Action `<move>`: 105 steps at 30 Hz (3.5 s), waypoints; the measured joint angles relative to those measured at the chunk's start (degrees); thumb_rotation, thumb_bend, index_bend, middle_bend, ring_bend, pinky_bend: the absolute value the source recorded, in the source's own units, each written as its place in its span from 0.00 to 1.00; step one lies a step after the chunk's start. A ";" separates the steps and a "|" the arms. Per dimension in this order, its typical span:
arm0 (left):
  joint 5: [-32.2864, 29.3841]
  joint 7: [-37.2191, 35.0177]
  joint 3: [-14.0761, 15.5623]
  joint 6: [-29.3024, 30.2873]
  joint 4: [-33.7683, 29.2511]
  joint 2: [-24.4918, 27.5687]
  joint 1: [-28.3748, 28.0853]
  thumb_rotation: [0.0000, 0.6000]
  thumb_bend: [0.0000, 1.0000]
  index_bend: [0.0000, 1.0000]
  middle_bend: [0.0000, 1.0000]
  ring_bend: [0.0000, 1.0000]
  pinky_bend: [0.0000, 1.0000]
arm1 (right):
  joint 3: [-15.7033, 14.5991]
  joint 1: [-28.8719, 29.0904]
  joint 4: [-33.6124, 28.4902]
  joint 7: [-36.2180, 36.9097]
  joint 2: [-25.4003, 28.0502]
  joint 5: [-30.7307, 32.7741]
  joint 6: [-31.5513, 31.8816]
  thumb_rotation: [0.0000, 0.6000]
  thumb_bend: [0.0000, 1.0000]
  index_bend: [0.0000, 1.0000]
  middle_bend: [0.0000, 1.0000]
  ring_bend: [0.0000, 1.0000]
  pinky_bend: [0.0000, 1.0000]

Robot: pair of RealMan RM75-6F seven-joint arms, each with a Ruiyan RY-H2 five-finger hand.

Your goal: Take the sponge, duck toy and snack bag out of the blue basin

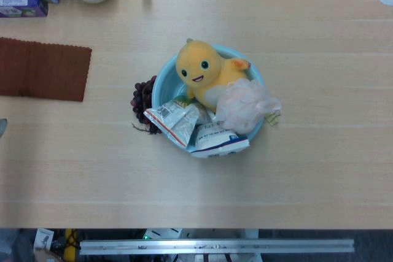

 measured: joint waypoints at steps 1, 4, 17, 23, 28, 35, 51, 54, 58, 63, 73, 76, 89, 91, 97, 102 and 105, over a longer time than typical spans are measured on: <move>-0.11 0.15 0.01 -0.09 -0.08 0.03 -0.02 1.00 0.23 0.00 0.04 0.00 0.08 | -0.02 0.10 -0.05 -0.01 0.02 -0.01 -0.18 1.00 0.15 0.12 0.21 0.17 0.30; -0.37 0.36 0.06 -0.26 -0.43 0.22 -0.03 1.00 0.23 0.00 0.05 0.01 0.08 | -0.05 0.65 -0.36 0.05 0.18 -0.23 -0.90 1.00 0.15 0.12 0.21 0.17 0.30; -0.55 0.08 0.34 0.19 -0.77 0.88 0.49 1.00 0.23 0.00 0.05 0.01 0.08 | 1.58 9.80 -3.45 0.61 0.59 -5.03 -9.94 1.00 0.15 0.12 0.22 0.17 0.30; -1.15 -0.53 0.68 0.18 -0.94 1.59 1.06 1.00 0.23 0.00 0.05 0.01 0.08 | 2.92 17.74 -4.63 0.14 -2.40 -6.74 -18.32 1.00 0.15 0.12 0.22 0.17 0.30; -1.36 -1.46 0.96 0.33 -0.86 2.09 1.59 1.00 0.23 0.00 0.05 0.01 0.08 | 3.54 23.73 -4.59 -1.23 -6.92 -6.51 -25.41 1.00 0.15 0.12 0.22 0.17 0.30; -1.84 -2.57 1.25 0.16 -0.59 2.62 2.10 1.00 0.23 0.00 0.05 0.01 0.08 | 3.72 28.81 -2.67 -4.83 -13.15 -3.42 -31.29 1.00 0.15 0.12 0.22 0.17 0.30; -1.58 -5.54 1.58 -0.28 0.14 3.47 2.59 1.00 0.23 0.00 0.05 0.01 0.08 | 3.58 34.43 2.88 -17.45 -23.44 5.72 -34.89 1.00 0.25 0.37 0.42 0.34 0.56; -1.48 -6.02 1.62 -0.18 0.19 3.58 2.72 1.00 0.23 0.00 0.05 0.01 0.08 | 3.74 34.87 4.82 -19.14 -25.82 6.45 -33.20 1.00 0.33 0.56 0.53 0.47 0.71; -1.49 -6.59 1.68 -0.22 0.41 3.76 2.87 1.00 0.23 0.00 0.05 0.01 0.08 | 4.37 34.94 6.33 -19.52 -27.25 7.39 -30.67 1.00 0.36 0.65 0.59 0.56 0.78; -1.52 -6.96 1.60 -0.59 0.59 3.84 2.73 1.00 0.23 0.00 0.05 0.01 0.08 | 5.92 34.17 5.14 -16.67 -25.32 7.25 -26.74 1.00 0.36 0.66 0.60 0.57 0.78; -0.85 -7.07 1.47 -1.44 0.51 3.65 1.97 1.00 0.23 0.00 0.05 0.01 0.08 | 10.96 32.62 5.05 -14.13 -18.21 10.85 -21.25 1.00 0.36 0.66 0.60 0.57 0.78; -0.81 -6.99 1.45 -1.66 0.39 3.65 1.80 1.00 0.23 0.00 0.05 0.01 0.08 | 11.47 32.99 8.14 -14.36 -18.33 12.93 -21.71 1.00 0.36 0.66 0.60 0.57 0.78; -1.35 -7.02 1.58 -0.75 -0.14 4.41 2.64 1.00 0.23 0.00 0.06 0.01 0.08 | 11.09 38.29 24.82 -20.00 -24.97 27.22 -32.71 1.00 0.31 0.07 0.25 0.21 0.41; -1.38 -7.01 1.57 -0.73 -0.17 4.47 2.67 1.00 0.23 0.00 0.06 0.01 0.08 | 11.04 39.32 24.42 -20.26 -25.10 28.90 -34.19 1.00 0.27 0.01 0.20 0.17 0.38; -1.38 -6.99 1.53 -1.08 -0.11 4.30 2.48 1.00 0.23 0.00 0.06 0.01 0.08 | 11.05 39.55 18.47 -18.91 -22.96 27.34 -33.39 1.00 0.19 0.00 0.17 0.15 0.37; -1.11 -7.06 1.55 -1.06 -0.12 4.20 2.42 1.00 0.23 0.00 0.06 0.01 0.08 | 11.02 39.53 11.36 -17.25 -20.26 24.63 -32.00 1.00 0.15 0.00 0.17 0.15 0.37; -1.16 -7.19 1.56 -0.77 -0.12 4.33 2.63 1.00 0.23 0.00 0.06 0.01 0.08 | 10.91 39.63 7.29 -15.75 -18.92 22.67 -31.67 1.00 0.14 0.00 0.17 0.15 0.37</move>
